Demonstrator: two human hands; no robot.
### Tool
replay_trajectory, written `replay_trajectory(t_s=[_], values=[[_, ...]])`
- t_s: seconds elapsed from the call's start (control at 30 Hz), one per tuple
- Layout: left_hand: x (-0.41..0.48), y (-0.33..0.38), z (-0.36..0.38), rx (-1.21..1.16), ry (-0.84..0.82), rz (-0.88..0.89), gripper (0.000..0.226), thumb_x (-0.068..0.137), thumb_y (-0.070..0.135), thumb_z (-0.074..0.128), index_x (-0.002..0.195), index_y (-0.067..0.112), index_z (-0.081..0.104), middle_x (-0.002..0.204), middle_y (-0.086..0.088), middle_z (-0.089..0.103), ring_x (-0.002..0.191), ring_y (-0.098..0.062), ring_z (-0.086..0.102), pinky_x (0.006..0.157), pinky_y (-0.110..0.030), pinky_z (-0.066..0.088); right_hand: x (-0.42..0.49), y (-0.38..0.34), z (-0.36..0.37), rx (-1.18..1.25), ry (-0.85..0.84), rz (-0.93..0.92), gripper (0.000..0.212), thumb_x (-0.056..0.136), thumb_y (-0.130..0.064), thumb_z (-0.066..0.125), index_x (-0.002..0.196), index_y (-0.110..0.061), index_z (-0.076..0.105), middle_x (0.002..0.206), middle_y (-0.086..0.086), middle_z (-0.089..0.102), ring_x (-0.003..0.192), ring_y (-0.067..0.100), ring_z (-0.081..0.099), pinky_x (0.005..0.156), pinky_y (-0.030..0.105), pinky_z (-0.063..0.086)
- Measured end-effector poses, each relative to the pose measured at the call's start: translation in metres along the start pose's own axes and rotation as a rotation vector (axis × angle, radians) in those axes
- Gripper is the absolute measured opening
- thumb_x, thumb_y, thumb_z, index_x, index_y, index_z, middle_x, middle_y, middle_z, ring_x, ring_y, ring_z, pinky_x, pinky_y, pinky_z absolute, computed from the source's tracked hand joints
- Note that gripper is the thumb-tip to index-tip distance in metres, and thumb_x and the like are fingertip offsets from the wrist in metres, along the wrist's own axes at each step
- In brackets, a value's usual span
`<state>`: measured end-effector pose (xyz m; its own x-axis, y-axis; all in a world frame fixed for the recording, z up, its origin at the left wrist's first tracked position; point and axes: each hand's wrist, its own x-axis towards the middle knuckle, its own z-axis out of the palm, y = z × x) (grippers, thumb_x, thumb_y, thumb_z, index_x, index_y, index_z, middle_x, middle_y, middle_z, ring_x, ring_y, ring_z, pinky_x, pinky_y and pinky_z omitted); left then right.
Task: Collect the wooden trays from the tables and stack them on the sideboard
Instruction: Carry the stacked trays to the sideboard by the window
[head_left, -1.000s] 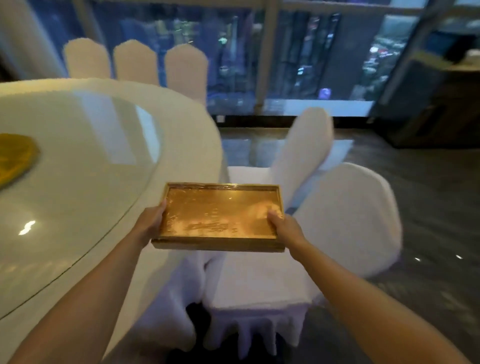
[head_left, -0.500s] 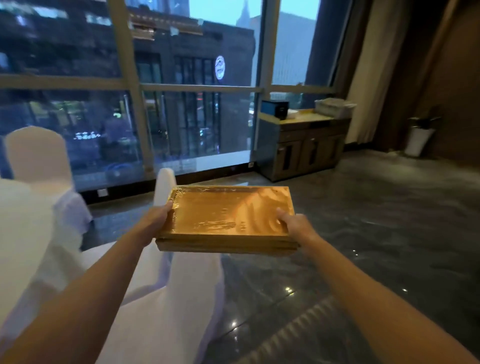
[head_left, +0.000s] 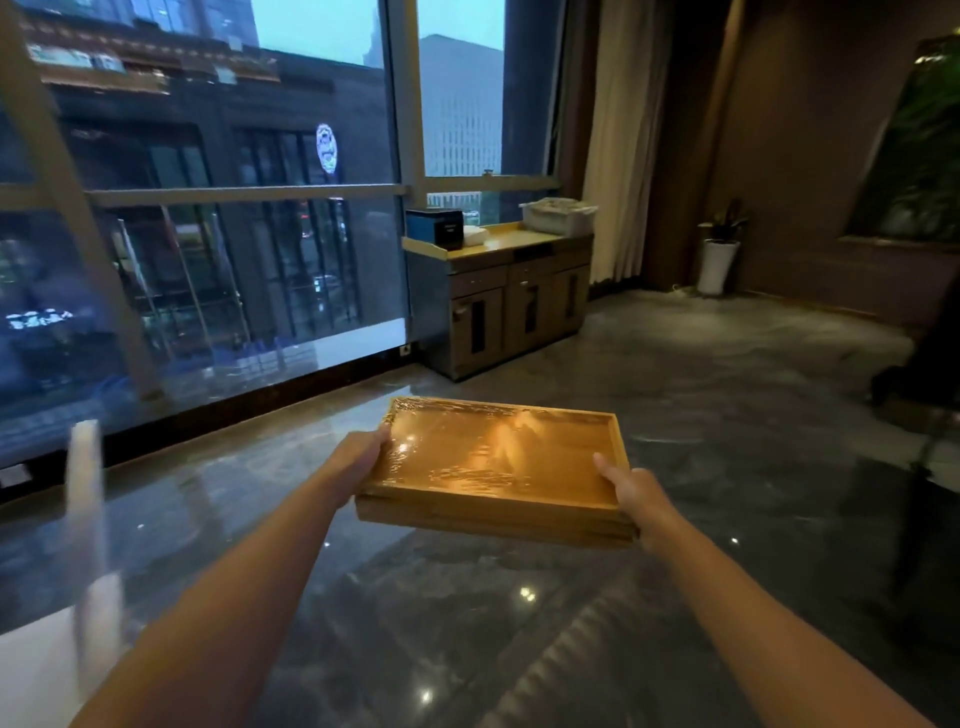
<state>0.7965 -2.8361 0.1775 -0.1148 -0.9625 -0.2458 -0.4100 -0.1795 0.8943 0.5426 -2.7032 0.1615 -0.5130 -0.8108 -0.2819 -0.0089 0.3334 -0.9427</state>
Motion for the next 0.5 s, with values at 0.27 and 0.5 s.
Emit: replay_trajectory(t_s=[0.27,0.5], values=[[0.200,0.096,0.100,-0.073,0.015,-0.029,0.047,0.097,0.030,0.042,0.128,-0.004,0.051,0.134,-0.021,0.053,0.122,-0.036,0.050,0.106,-0.041,0.036,0.209,-0.068,-0.033,-0.023,0.085,0.027,0.053,0.091,-0.036,0.050,0.122,0.007,0.052,0.112,0.017,0.060,0.109,0.033,0.056,0.104,0.042,0.041],[0.366,0.186,0.188,-0.070,-0.013,-0.043,0.050,0.096,0.033,0.043,0.131,-0.003,0.050,0.134,-0.021,0.053,0.123,-0.036,0.050,0.107,-0.042,0.035,0.406,-0.119,-0.078,-0.021,0.087,0.026,0.054,0.093,-0.038,0.046,0.126,0.005,0.047,0.106,0.011,0.051,0.097,0.025,0.048,0.083,0.033,0.037]])
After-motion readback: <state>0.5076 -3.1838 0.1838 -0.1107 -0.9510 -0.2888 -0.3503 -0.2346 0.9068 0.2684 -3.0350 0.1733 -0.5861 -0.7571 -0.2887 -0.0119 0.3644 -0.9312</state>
